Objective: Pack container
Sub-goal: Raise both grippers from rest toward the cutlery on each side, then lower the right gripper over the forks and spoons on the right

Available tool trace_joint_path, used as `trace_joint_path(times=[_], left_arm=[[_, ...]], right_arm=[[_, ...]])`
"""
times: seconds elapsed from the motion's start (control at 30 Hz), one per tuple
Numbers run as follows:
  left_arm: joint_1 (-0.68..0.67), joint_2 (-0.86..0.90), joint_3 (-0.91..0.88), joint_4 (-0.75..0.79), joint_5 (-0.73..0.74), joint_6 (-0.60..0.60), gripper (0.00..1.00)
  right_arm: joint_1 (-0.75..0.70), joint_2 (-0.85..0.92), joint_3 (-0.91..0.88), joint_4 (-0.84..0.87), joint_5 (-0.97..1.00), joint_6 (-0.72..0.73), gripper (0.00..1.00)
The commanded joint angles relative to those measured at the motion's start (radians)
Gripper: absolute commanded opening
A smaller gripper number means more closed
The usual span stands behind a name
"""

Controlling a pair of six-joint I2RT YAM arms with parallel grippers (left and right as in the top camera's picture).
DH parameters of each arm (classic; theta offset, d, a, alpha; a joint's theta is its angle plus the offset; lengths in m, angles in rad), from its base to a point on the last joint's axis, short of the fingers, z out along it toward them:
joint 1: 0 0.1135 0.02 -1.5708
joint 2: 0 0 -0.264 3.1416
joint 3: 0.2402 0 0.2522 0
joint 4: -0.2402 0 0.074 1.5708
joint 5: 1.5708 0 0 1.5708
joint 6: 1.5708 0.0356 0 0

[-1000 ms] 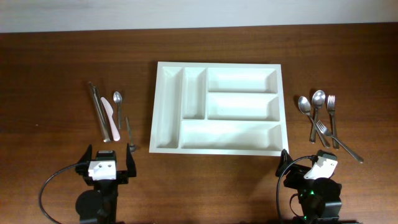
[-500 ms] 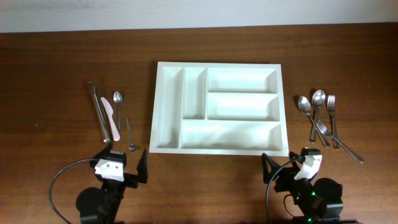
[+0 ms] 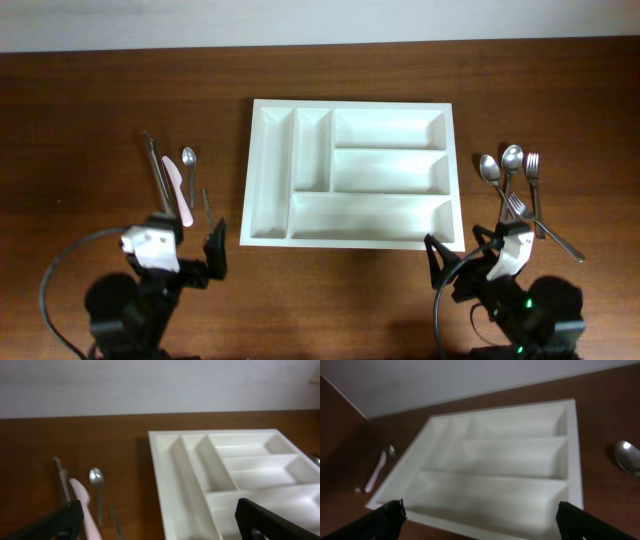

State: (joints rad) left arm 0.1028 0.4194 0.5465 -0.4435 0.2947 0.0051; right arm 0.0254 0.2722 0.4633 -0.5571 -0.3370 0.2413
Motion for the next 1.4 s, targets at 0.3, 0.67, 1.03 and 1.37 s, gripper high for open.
trace_joint_path(times=[0.3, 0.67, 1.03, 1.37], left_arm=[[-0.003, 0.511, 0.431, -0.138, -0.188, 0.16, 0.99], [0.03, 0.837, 0.62, -0.163, -0.232, 0.17, 0.99], [0.047, 0.904, 0.62, -0.164, -0.266, 0.169, 0.99], [0.047, 0.917, 0.62, -0.164, -0.266, 0.169, 0.99]], right_arm=[[-0.006, 0.676, 0.5, -0.232, 0.21, -0.148, 0.98], [-0.171, 1.14, 1.045, -0.591, 0.304, -0.167, 0.99], [-0.433, 1.372, 1.08, -0.621, 0.304, -0.163, 0.99], [-0.412, 1.644, 1.078, -0.58, 0.334, -0.068, 0.99]])
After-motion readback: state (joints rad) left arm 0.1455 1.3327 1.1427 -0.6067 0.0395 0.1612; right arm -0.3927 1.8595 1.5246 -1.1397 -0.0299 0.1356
